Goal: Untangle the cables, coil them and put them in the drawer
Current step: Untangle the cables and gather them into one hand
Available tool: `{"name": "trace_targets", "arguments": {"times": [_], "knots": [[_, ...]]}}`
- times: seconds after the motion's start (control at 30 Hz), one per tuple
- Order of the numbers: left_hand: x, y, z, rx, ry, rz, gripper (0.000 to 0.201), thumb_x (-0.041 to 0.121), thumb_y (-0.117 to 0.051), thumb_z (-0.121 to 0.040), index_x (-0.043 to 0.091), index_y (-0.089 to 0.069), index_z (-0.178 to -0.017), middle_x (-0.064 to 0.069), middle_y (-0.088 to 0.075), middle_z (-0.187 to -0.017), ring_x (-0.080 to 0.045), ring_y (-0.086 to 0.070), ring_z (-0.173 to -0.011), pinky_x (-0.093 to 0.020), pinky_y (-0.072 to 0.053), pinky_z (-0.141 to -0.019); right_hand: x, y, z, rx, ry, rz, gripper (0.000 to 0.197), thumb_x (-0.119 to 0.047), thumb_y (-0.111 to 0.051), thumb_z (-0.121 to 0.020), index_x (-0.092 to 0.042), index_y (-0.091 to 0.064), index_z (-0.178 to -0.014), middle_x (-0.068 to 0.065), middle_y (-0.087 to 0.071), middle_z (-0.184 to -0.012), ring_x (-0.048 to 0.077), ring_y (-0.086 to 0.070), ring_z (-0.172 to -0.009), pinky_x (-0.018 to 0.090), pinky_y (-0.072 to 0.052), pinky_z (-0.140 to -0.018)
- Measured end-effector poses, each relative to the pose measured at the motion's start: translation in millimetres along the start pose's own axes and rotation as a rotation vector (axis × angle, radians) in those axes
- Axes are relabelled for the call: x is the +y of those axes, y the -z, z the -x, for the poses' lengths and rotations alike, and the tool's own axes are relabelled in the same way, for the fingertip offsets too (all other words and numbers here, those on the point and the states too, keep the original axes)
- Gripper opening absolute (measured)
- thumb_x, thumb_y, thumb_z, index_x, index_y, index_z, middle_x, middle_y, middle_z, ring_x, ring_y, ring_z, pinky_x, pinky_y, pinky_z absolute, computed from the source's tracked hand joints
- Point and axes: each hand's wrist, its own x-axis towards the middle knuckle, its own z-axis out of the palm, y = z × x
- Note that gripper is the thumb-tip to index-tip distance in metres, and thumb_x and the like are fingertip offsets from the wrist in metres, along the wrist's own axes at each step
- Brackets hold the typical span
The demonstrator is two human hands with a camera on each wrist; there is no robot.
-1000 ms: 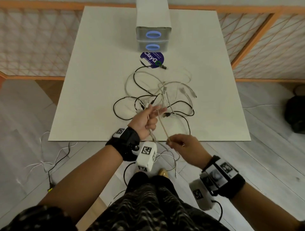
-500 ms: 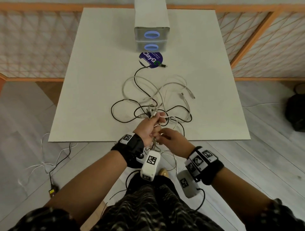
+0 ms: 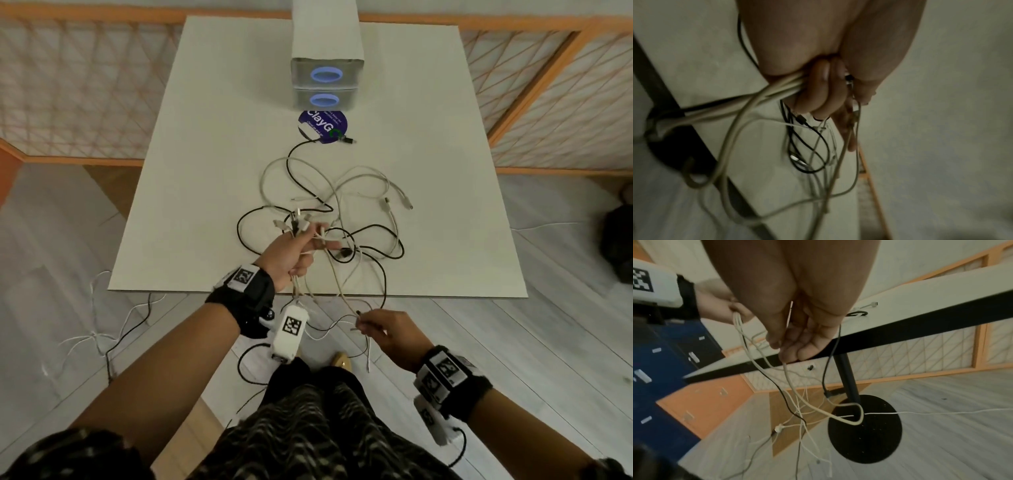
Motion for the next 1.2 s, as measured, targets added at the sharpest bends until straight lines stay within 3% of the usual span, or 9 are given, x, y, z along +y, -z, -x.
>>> {"name": "trace_targets", "arguments": {"times": [0.13, 0.23, 0.37, 0.53, 0.73, 0.87, 1.0, 1.1, 1.2], "knots": [[-21, 20, 2, 0.194, -0.023, -0.627, 0.035, 0.04, -0.042, -0.096, 0.018, -0.067, -0.109, -0.012, -0.075, -0.088, -0.012, -0.037, -0.044, -0.024, -0.034, -0.045, 24, -5, -5, -0.257, -0.136, 0.319, 0.026, -0.02, -0.045, -0.096, -0.01, -0.064, -0.111, 0.006, -0.066, -0.113, 0.023, -0.059, -0.106, 0.025, -0.042, -0.088], [-33, 39, 5, 0.348, 0.001, -0.523, 0.032, 0.036, -0.04, -0.098, 0.015, -0.064, -0.093, -0.003, -0.058, -0.062, -0.016, -0.046, -0.054, -0.028, -0.042, -0.057, 35, -6, -8, -0.353, -0.243, 0.445, 0.03, -0.015, -0.043, -0.095, -0.014, -0.058, -0.121, 0.008, -0.062, -0.122, 0.025, -0.054, -0.114, 0.029, -0.039, -0.094], [-38, 43, 7, 0.38, 0.064, -0.472, 0.04, 0.035, -0.043, -0.097, 0.012, -0.059, -0.07, -0.001, -0.035, -0.054, -0.014, -0.034, -0.047, -0.023, -0.036, -0.046, 27, 5, -19, -0.202, -0.42, 0.406, 0.035, -0.01, -0.037, -0.089, -0.016, -0.054, -0.119, 0.012, -0.062, -0.117, 0.029, -0.059, -0.105, 0.035, -0.048, -0.087], [-36, 22, -1, 0.245, 0.218, -0.198, 0.036, 0.033, -0.048, -0.096, 0.013, -0.048, -0.065, 0.009, -0.03, -0.037, -0.006, -0.021, -0.029, -0.013, -0.017, -0.033, -35, 19, -45, 0.286, 0.068, 0.226, 0.01, -0.009, -0.053, -0.084, -0.007, -0.06, -0.09, 0.008, -0.062, -0.088, 0.022, -0.055, -0.069, 0.033, -0.047, -0.065], [-29, 5, -9, 0.208, 0.15, -0.116, 0.037, 0.032, -0.048, -0.095, 0.022, -0.037, -0.061, 0.01, -0.027, -0.041, -0.006, -0.02, -0.034, -0.02, -0.017, -0.039, -59, -14, -94, -0.086, -0.172, 0.414, 0.034, -0.029, -0.052, -0.09, -0.005, -0.051, -0.115, 0.013, -0.056, -0.116, 0.031, -0.057, -0.101, 0.037, -0.047, -0.083], [-24, 7, -9, 0.23, 0.148, -0.008, 0.037, 0.03, -0.048, -0.095, 0.022, -0.035, -0.061, 0.01, -0.025, -0.041, -0.007, -0.019, -0.036, -0.023, -0.017, -0.044, -53, -20, -90, -0.039, -0.178, 0.385, 0.02, -0.015, -0.041, -0.092, -0.002, -0.055, -0.099, 0.018, -0.062, -0.104, 0.035, -0.06, -0.091, 0.034, -0.044, -0.072], [-30, 8, -7, 0.227, 0.196, 0.012, 0.039, 0.033, -0.052, -0.094, 0.022, -0.035, -0.061, 0.01, -0.025, -0.041, -0.007, -0.019, -0.035, -0.021, -0.018, -0.043, -47, -17, -73, 0.137, -0.074, 0.234, 0.019, -0.02, -0.049, -0.091, -0.004, -0.054, -0.1, 0.013, -0.059, -0.104, 0.029, -0.056, -0.095, 0.032, -0.043, -0.076], [-36, 2, -6, 0.233, 0.232, 0.04, 0.038, 0.033, -0.05, -0.095, 0.02, -0.036, -0.062, 0.01, -0.025, -0.038, -0.006, -0.02, -0.033, -0.02, -0.02, -0.04, -37, -21, -70, -0.024, -0.106, 0.438, 0.038, -0.026, -0.058, -0.087, -0.009, -0.046, -0.119, 0.009, -0.05, -0.121, 0.027, -0.048, -0.111, 0.037, -0.046, -0.09], [-36, -1, -4, 0.244, 0.237, 0.065, 0.038, 0.033, -0.054, -0.093, 0.02, -0.036, -0.062, 0.01, -0.025, -0.039, -0.006, -0.02, -0.033, -0.018, -0.02, -0.037, -30, -22, -71, -0.024, -0.079, 0.569, 0.022, -0.008, -0.046, -0.09, -0.005, -0.049, -0.112, 0.013, -0.053, -0.115, 0.03, -0.047, -0.11, 0.036, -0.045, -0.088]]}}
